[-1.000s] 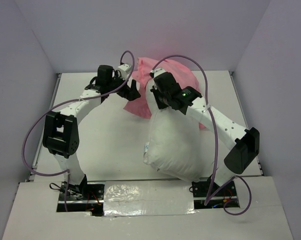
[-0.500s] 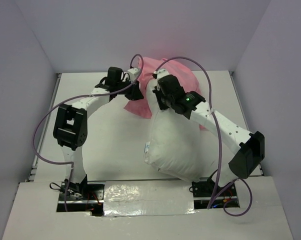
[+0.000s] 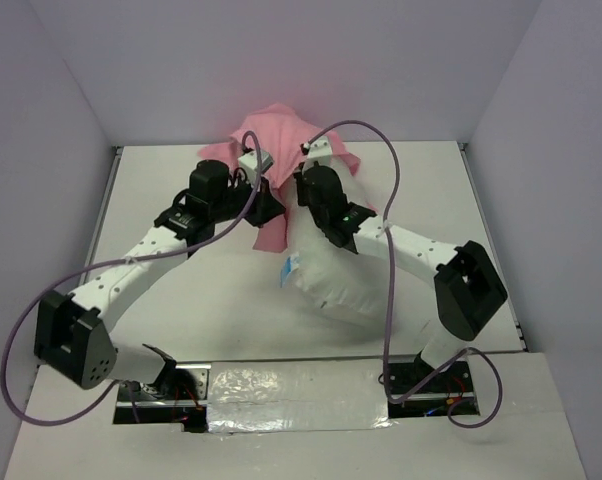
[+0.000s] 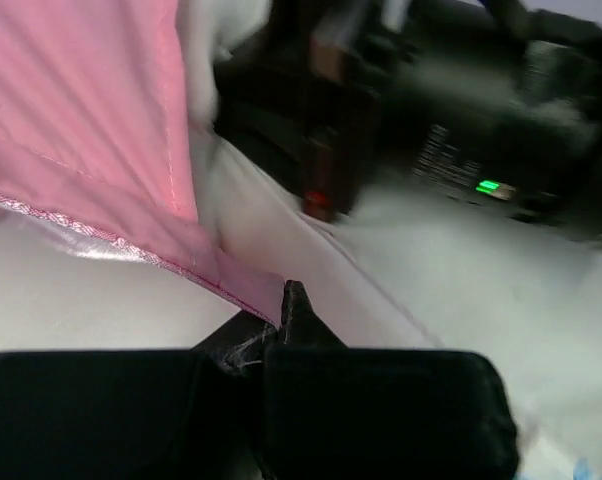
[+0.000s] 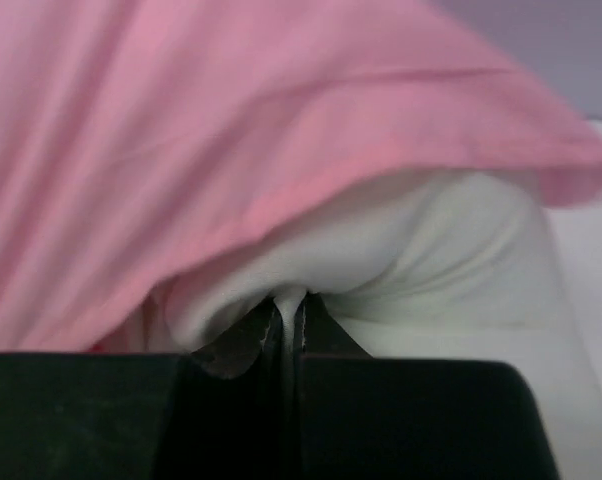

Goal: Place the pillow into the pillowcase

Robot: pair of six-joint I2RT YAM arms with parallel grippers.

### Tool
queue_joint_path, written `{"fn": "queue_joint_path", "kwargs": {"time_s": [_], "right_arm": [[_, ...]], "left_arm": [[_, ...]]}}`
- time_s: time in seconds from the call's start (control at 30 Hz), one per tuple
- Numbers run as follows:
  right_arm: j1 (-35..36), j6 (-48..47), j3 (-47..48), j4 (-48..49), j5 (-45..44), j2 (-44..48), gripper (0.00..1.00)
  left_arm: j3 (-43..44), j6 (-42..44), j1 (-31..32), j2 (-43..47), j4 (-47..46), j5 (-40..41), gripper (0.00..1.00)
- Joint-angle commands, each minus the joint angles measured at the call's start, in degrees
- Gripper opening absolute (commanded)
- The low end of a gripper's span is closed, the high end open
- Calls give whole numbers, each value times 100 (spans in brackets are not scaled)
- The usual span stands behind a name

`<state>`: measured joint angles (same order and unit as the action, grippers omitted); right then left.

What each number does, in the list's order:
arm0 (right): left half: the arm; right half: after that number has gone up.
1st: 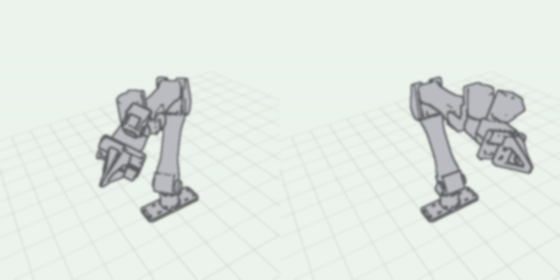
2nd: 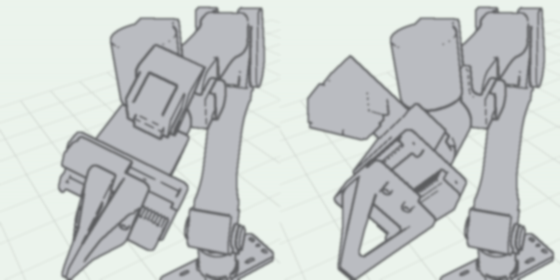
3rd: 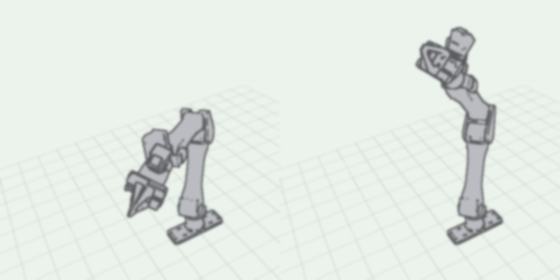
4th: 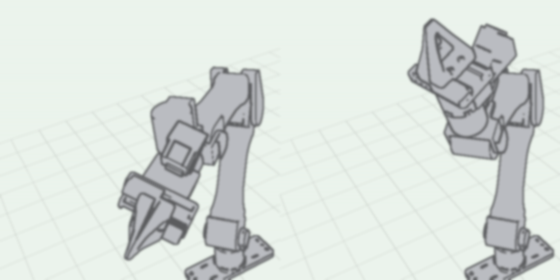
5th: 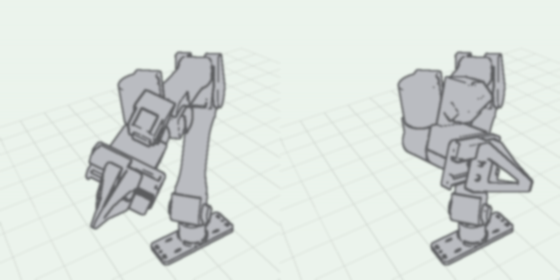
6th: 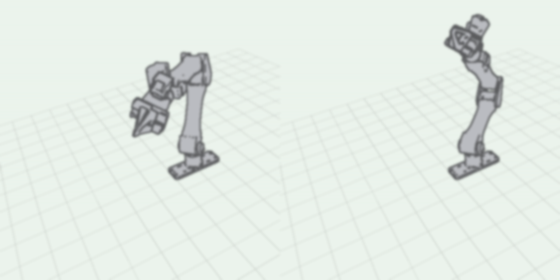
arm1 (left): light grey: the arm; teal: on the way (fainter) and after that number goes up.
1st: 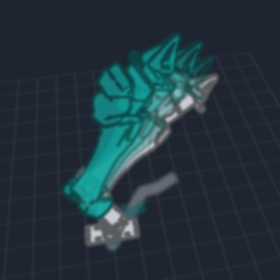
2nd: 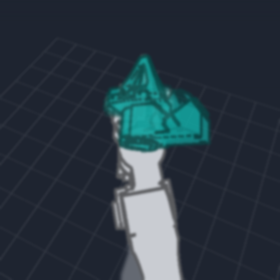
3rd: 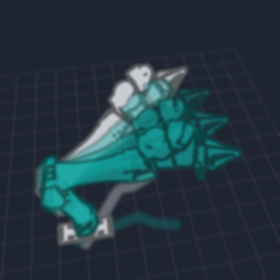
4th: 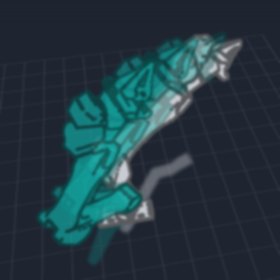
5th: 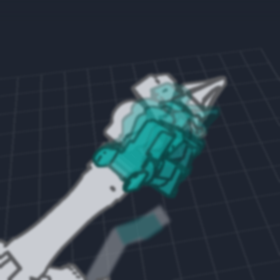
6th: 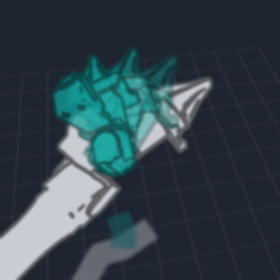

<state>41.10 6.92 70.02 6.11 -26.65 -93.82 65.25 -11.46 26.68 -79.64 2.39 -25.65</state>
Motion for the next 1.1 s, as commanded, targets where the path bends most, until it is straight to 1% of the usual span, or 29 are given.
{"fn": "queue_joint_path", "kwargs": {"time_s": [0.0, 0.03, 0.07, 0.13, 0.23, 0.27, 0.33, 0.4, 0.43, 0.47, 0.5, 0.53, 0.57, 0.63, 0.67, 0.73, 0.77, 0.8, 0.83, 0.87, 0.9, 0.93, 0.97, 1.0, 1.03, 1.07], "right_arm": [[-32, 214, 47, 2679, -1156, -294, 0], [20, 109, -14, 2998, -1462, -303, 0], [29, 117, -49, 3541, -1500, -260, 0], [29, 178, -295, 4036, -1378, -76, 0], [143, 301, -567, 4337, -975, 730, 0], [196, 267, -768, 4668, -982, 873, 0], [388, 74, -884, 4881, -1052, 1171, 0], [565, -364, -858, 4944, -1079, 1243, 0], [713, -427, -876, 4961, -1044, 1261, 0], [767, -428, -980, 4857, -782, 1305, 0], [811, -254, -1051, 4708, -632, 1331, 0], [890, -96, -1139, 4350, -430, 1357, 0], [926, 254, -1383, 4216, 120, 1366, 0], [1040, 450, -1657, 4118, 606, 1297, 0], [1240, 564, -1867, 3996, 844, 1166, 0], [1426, 818, -2166, 3907, 1274, 998, 0], [1453, 1055, -2255, 4011, 1625, 893, 0], [1471, 1440, -2308, 4169, 2290, 544, 0], [1488, 1540, -2335, 4675, 2479, 297, 0], [1497, 1758, -2300, 4906, 2594, 85, 0], [1506, 1813, -2265, 5117, 2934, -186, 0], [1506, 1831, -2212, 5624, 3016, -267, 0], [1523, 1822, -2177, 5916, 3052, -320, 0], [1532, 1822, -2116, 6093, 3043, -365, 0], [1524, 1909, -1976, 6226, 2887, -391, 0], [1489, 2206, -1931, 6305, 2798, -391, 0]], "left_arm": [[-48, -452, 390, 729, 208, -178, 0], [-144, -505, 461, 930, 261, -151, 0], [-179, -523, 487, 1011, 340, -168, 0], [-320, -559, 514, 1238, 620, -11, 0], [-654, -664, 514, 1572, 500, 375, 0], [-741, -760, 505, 1609, 447, 455, 0], [-708, -927, 505, 1592, 280, 656, 0], [-506, -1006, 505, 1373, 297, 614, 0], [-392, -1111, 505, 1302, 210, 605, 0], [-234, -1269, 505, 1249, 131, 431, 0], [-189, -1366, 514, 1223, 8, 368, 0], [-180, -1585, 523, 1231, -211, 342, 0], [-188, -1657, 514, 1275, -413, 193, 0], [-215, -1788, 532, 1328, -546, 78, 0], [-267, -1920, 558, 1389, -634, -27, 0], [-364, -2017, 593, 1468, -696, -107, 0], [-399, -2061, 654, 1573, -714, -150, 0], [-434, -2096, 698, 1635, -740, -203, 0], [-530, -2149, 751, 1688, -758, -247, 0], [-575, -2176, 891, 1810, -688, -256, 0], [-610, -2193, 988, 1872, -609, -222, 0], [-784, -2246, 1084, 1934, -548, -152, 0], [-908, -2290, 1285, 2073, -460, -107, 0], [-1048, -2342, 1383, 2162, -450, -37, 0], [-1407, -2491, 1480, 2250, -468, 111, 0], [-1610, -2614, 1611, 2425, -485, 191, 0]]}}
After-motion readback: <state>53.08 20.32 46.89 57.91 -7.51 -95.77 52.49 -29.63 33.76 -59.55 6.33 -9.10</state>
